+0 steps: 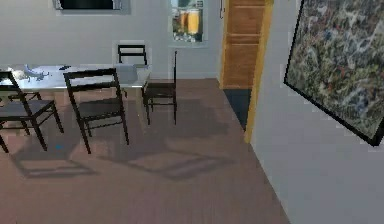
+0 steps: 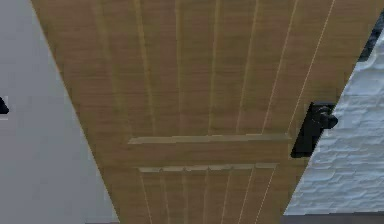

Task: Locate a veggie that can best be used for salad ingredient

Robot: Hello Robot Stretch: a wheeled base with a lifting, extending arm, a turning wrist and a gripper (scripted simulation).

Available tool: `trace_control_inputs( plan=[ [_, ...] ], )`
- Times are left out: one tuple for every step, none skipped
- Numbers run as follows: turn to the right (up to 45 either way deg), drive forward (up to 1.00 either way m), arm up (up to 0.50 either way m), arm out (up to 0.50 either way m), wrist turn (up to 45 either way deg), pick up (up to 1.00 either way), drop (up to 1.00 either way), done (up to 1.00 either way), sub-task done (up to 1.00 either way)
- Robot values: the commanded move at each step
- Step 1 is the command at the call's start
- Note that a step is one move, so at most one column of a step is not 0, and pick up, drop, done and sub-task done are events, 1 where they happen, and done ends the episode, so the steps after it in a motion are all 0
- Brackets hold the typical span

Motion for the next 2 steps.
trace_control_inputs(
  plan=[
    [3.0, 0.0, 0.0, 0.0, 0.0, 0.0, 0.0, 0.0, 0.0],
    [0.0, 1.0, 0.0, 0.0, 0.0, 0.0, 0.0, 0.0, 0.0]
  ],
)
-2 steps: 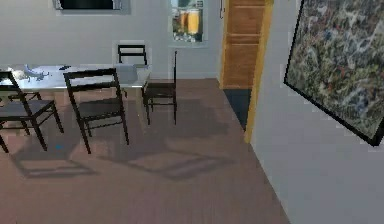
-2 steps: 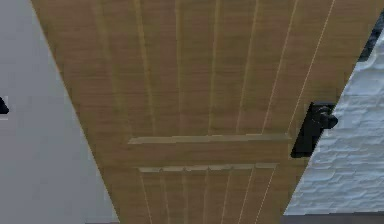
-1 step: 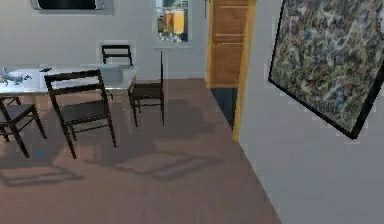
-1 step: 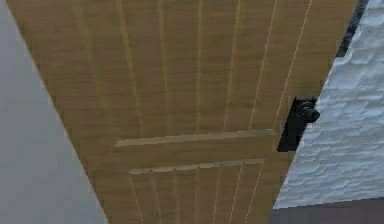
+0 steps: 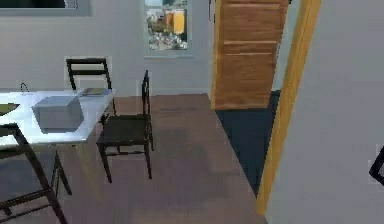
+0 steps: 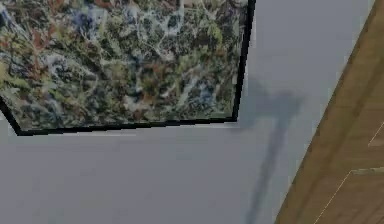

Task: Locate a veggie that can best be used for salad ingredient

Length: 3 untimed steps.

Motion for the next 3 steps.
trace_control_inputs(
  plan=[
    [0.0, 1.0, 0.0, 0.0, 0.0, 0.0, 0.0, 0.0, 0.0],
    [0.0, 0.3, 0.0, 0.0, 0.0, 0.0, 0.0, 0.0, 0.0],
    [45.0, 0.0, 0.0, 0.0, 0.0, 0.0, 0.0, 0.0, 0.0]
  ],
)
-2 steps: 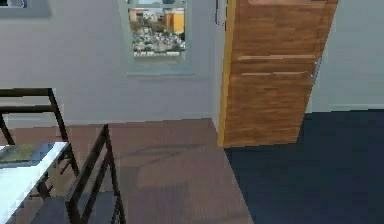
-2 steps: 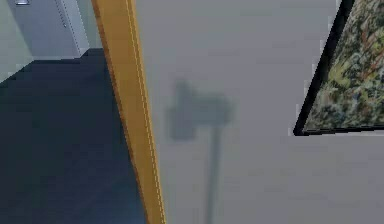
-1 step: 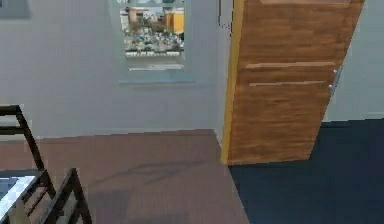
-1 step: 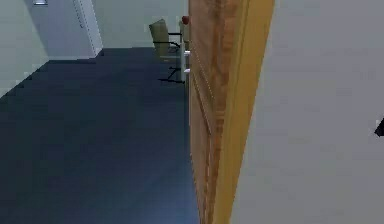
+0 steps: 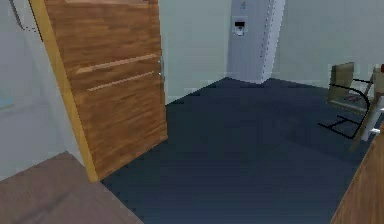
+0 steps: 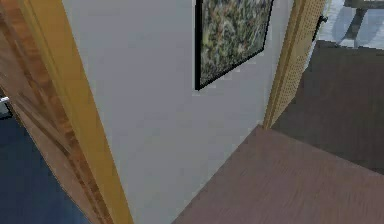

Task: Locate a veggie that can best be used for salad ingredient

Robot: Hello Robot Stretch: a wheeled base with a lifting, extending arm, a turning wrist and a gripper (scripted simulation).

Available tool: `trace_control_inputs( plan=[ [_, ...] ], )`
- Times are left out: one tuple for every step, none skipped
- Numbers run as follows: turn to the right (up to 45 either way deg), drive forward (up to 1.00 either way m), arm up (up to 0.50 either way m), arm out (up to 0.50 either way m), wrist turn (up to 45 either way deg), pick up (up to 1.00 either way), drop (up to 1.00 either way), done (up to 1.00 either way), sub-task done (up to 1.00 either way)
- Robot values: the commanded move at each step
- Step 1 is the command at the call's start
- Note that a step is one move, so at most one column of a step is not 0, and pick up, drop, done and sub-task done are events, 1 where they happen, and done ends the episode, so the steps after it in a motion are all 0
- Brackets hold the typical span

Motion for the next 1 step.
trace_control_inputs(
  plan=[
    [24.0, 0.0, 0.0, 0.0, 0.0, 0.0, 0.0, 0.0, 0.0]
  ],
)
